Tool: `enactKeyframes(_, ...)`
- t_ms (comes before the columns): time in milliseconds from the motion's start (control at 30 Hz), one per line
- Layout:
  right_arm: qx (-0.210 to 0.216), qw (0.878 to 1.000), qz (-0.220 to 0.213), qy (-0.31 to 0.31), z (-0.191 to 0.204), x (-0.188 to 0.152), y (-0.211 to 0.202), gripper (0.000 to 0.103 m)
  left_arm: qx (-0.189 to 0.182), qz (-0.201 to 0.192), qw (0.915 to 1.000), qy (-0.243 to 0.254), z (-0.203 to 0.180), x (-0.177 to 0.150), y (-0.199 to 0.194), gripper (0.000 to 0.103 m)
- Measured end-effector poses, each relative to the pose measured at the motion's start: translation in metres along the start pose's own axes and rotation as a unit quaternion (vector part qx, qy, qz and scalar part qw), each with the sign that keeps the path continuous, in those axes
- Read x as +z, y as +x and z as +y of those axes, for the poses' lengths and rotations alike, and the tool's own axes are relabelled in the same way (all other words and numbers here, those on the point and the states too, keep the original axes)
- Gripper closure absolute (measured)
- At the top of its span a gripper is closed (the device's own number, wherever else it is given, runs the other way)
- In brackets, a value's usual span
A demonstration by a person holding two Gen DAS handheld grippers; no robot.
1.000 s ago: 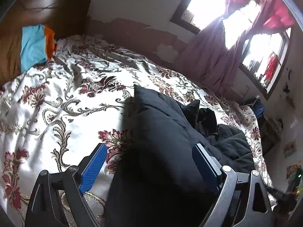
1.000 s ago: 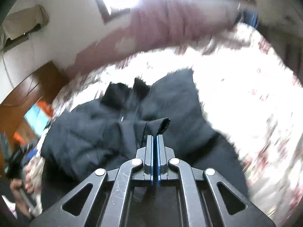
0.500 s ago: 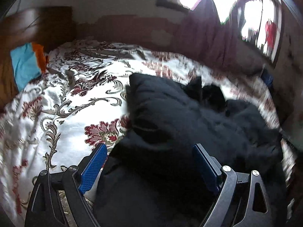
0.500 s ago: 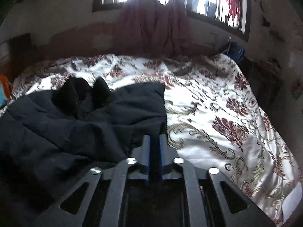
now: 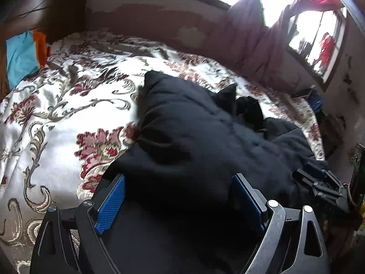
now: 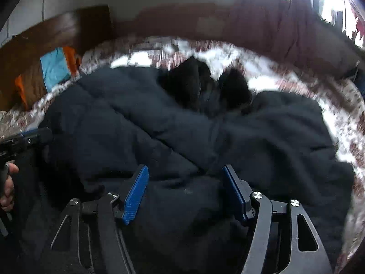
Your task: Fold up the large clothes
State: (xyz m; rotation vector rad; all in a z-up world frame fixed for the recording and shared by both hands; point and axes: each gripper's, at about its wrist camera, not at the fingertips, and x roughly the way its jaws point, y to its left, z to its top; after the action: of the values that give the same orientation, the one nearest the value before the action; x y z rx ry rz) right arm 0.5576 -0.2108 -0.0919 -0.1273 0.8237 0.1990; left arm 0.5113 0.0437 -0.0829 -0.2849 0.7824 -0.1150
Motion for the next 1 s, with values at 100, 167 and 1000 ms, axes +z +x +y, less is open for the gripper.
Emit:
enactKeyframes(100, 0.004, 1.0, 0.011, 0.017, 0.0, -0.011, 0.016, 0.042, 0.036, 0.006, 0.9987, 0.035, -0.012, -0.003, 0.008, 0.009)
enactKeyframes(167, 0.0, 1.0, 0.008, 0.013, 0.005, -0.017, 0.019, 0.042, 0.056, 0.008, 0.9968, 0.055, -0.019, -0.005, 0.012, 0.006)
enactKeyframes(1000, 0.021, 0.999, -0.001, 0.026, -0.001, -0.057, -0.088, 0.027, 0.059, 0.04, 0.997, 0.031, -0.017, -0.041, -0.068, 0.0)
